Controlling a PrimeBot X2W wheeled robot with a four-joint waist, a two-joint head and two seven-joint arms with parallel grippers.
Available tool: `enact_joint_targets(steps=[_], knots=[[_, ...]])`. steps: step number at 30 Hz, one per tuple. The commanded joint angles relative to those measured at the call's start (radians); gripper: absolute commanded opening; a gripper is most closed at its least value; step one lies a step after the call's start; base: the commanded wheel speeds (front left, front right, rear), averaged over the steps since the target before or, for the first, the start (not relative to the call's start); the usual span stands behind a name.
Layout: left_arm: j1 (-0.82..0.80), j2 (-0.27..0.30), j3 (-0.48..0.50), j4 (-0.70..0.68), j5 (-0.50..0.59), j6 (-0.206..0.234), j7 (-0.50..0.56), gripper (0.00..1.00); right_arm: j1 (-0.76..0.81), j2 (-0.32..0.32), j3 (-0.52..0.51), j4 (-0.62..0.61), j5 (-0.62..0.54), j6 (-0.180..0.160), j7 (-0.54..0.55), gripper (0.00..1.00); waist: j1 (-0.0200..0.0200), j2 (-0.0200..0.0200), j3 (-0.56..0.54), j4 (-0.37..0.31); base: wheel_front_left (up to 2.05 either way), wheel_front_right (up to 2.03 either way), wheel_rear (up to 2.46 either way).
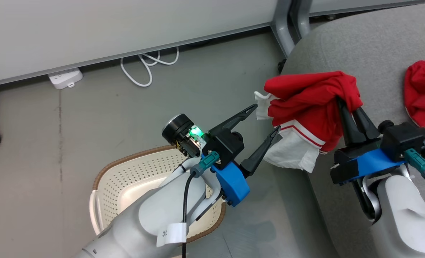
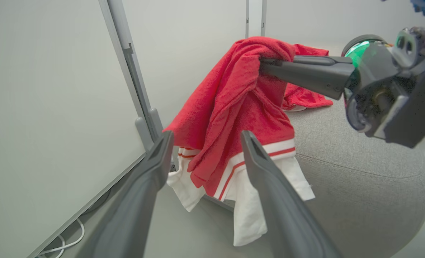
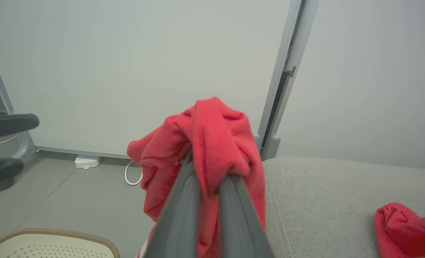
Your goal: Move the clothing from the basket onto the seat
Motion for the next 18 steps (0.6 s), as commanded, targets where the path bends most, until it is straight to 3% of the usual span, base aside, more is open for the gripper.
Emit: enact_joint_targets(steps=[1, 18], knots=[[0.007, 0.003, -0.003, -0.001, 0.010, 0.000, -0.005, 1.00, 0.007, -0.005, -0.007, -0.010, -0.004, 0.000, -0.004, 0.00, 0.0000, 0.0000, 0.018, -0.031, 0.00, 0.00, 0.00], [0.019, -0.009, -0.052, -0.010, 0.049, -0.020, -0.005, 1.00, 0.111, 0.028, -0.195, -0.126, -0.008, 0.000, -0.004, 0.00, 0.0000, 0.0000, 0.082, -0.170, 0.00, 0.00, 0.00]])
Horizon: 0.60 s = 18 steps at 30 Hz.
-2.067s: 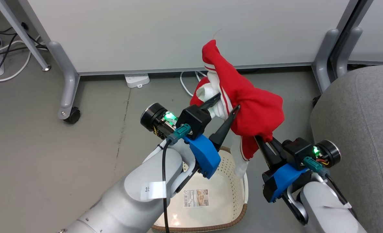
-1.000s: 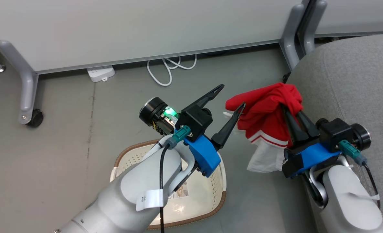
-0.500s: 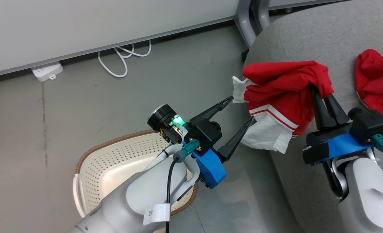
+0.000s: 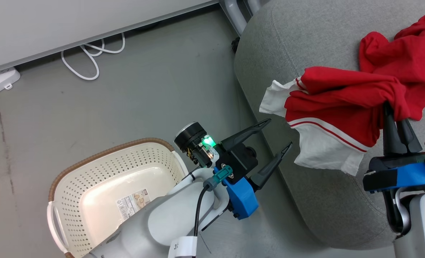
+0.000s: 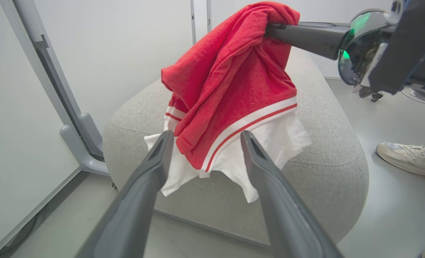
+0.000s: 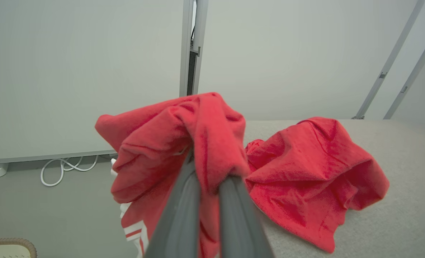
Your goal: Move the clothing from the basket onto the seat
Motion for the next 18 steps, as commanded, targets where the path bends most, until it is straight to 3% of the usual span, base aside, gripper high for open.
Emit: enact_joint_targets(steps=[1, 12, 18], knots=[[0.005, 0.001, 0.000, -0.004, 0.007, -0.003, -0.005, 1.00, 0.010, 0.004, -0.008, -0.008, -0.003, 0.000, -0.004, 0.00, 0.0000, 0.0000, 0.008, -0.007, 0.00, 0.00, 0.00], [-0.006, 0.001, 0.012, -0.025, 0.018, 0.006, -0.005, 1.00, -0.002, 0.021, -0.011, -0.022, -0.012, 0.000, -0.004, 0.00, 0.0000, 0.0000, 0.031, -0.008, 0.00, 0.00, 0.00], [-0.022, 0.014, 0.022, -0.043, 0.032, 0.009, -0.005, 1.00, -0.070, -0.006, 0.018, -0.043, -0.022, 0.000, -0.004, 0.00, 0.0000, 0.0000, 0.066, -0.004, 0.00, 0.00, 0.00]])
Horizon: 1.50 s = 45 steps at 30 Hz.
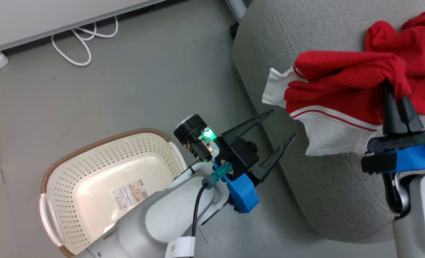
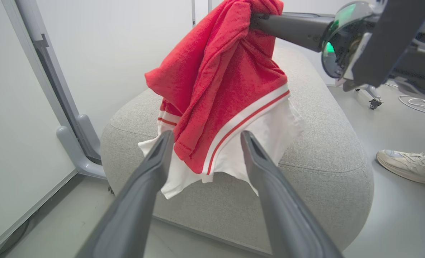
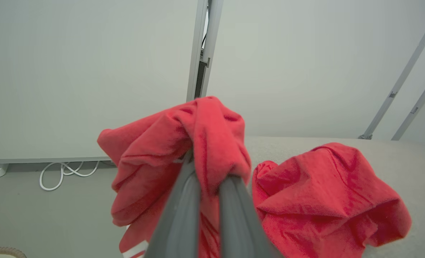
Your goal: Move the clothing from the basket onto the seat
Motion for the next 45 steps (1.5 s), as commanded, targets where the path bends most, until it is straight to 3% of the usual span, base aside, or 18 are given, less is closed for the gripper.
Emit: enact_joint_targets(steps=[1, 10, 19, 25, 30, 39, 45], knots=[[-0.017, 0.012, 0.003, -0.004, 0.008, 0.001, -0.005, 1.00, -0.037, -0.012, 0.006, -0.010, -0.005, 0.000, -0.004, 0.00, 0.0000, 0.0000, 0.021, 0.001, 0.00, 0.00, 0.00], [-0.090, 0.057, 0.013, -0.038, 0.037, 0.007, 0.009, 1.00, -0.318, -0.097, -0.049, -0.071, 0.001, 0.000, -0.004, 0.00, 0.0000, 0.0000, 0.177, -0.001, 0.00, 0.00, 0.00], [-0.178, 0.116, 0.033, -0.102, 0.064, 0.018, 0.036, 1.00, -0.561, -0.277, -0.324, -0.084, 0.011, 0.000, -0.004, 0.00, 0.0000, 0.0000, 0.331, 0.004, 0.00, 0.00, 0.00], [-0.205, 0.155, 0.041, -0.161, 0.076, 0.033, 0.058, 1.00, -0.582, -0.384, -0.457, -0.011, 0.030, 0.000, -0.004, 0.00, 0.0000, 0.0000, 0.397, -0.013, 0.00, 0.00, 0.00], [-0.205, 0.184, 0.035, -0.208, 0.082, 0.036, 0.082, 1.00, -0.525, -0.371, -0.492, 0.057, 0.007, 0.000, -0.004, 0.00, 0.0000, 0.0000, 0.428, -0.030, 0.00, 0.00, 0.00], [-0.200, 0.211, 0.025, -0.256, 0.080, 0.046, 0.113, 1.00, -0.427, -0.239, -0.480, 0.152, -0.033, 0.000, -0.004, 0.00, 0.0000, 0.0000, 0.440, -0.041, 0.00, 0.00, 0.00], [-0.199, 0.231, 0.024, -0.276, 0.079, 0.054, 0.126, 1.00, -0.405, -0.212, -0.460, 0.259, -0.020, 0.000, -0.004, 0.00, 0.0000, 0.0000, 0.449, -0.037, 0.00, 0.00, 0.00]])
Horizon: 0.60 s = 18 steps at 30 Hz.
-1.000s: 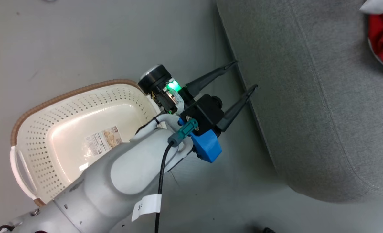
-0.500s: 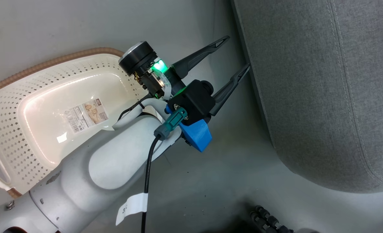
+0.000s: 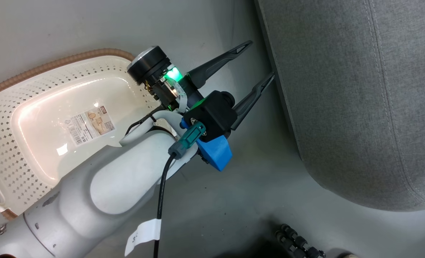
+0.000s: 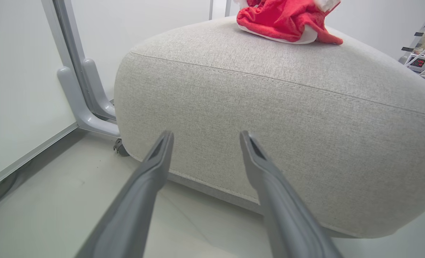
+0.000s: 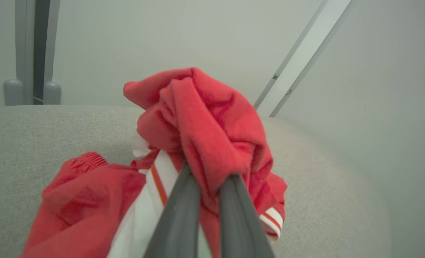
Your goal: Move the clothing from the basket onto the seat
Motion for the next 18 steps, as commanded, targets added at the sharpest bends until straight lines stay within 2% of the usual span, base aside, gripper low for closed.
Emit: enact_joint_targets(steps=[1, 4, 5, 6, 7, 8, 18], knots=[[-0.005, 0.012, 0.000, -0.007, -0.001, 0.003, 0.001, 1.00, 0.012, 0.009, 0.006, 0.025, 0.007, 0.000, -0.003, 0.00, -0.0001, 0.0000, 0.001, 0.001, 0.00, 0.00, 0.00], [-0.005, 0.014, 0.000, -0.012, -0.003, 0.007, 0.004, 1.00, 0.001, 0.012, 0.014, 0.047, 0.010, 0.000, -0.003, 0.00, -0.0001, 0.0000, -0.001, 0.002, 0.00, 0.00, 0.00], [-0.004, 0.014, 0.000, -0.011, -0.005, 0.008, 0.002, 1.00, -0.001, 0.016, 0.017, 0.053, 0.015, 0.000, -0.003, 0.09, -0.0001, 0.0000, -0.004, 0.002, 0.00, 0.00, 0.00], [-0.003, 0.014, 0.000, -0.010, -0.007, 0.010, 0.000, 1.00, -0.003, 0.018, 0.010, 0.056, 0.022, 0.000, -0.003, 0.55, -0.0001, 0.0000, -0.007, 0.002, 0.00, 0.00, 0.00], [-0.003, 0.014, 0.000, -0.010, -0.007, 0.010, 0.000, 1.00, -0.003, 0.018, 0.010, 0.056, 0.022, 0.000, -0.003, 0.55, -0.0001, 0.0000, -0.007, 0.002, 0.00, 0.00, 0.00], [-0.001, 0.011, -0.001, -0.008, -0.008, 0.010, -0.004, 1.00, -0.002, 0.020, 0.004, 0.054, 0.029, 0.000, -0.003, 1.00, -0.0001, 0.0000, -0.013, 0.001, 0.00, 0.00, 0.00], [0.035, -0.034, -0.006, 0.043, -0.033, 0.016, -0.066, 1.00, 0.159, 0.042, 0.031, -0.051, 0.038, 0.000, -0.003, 1.00, -0.0001, 0.0000, -0.142, 0.005, 0.00, 0.00, 0.00]])
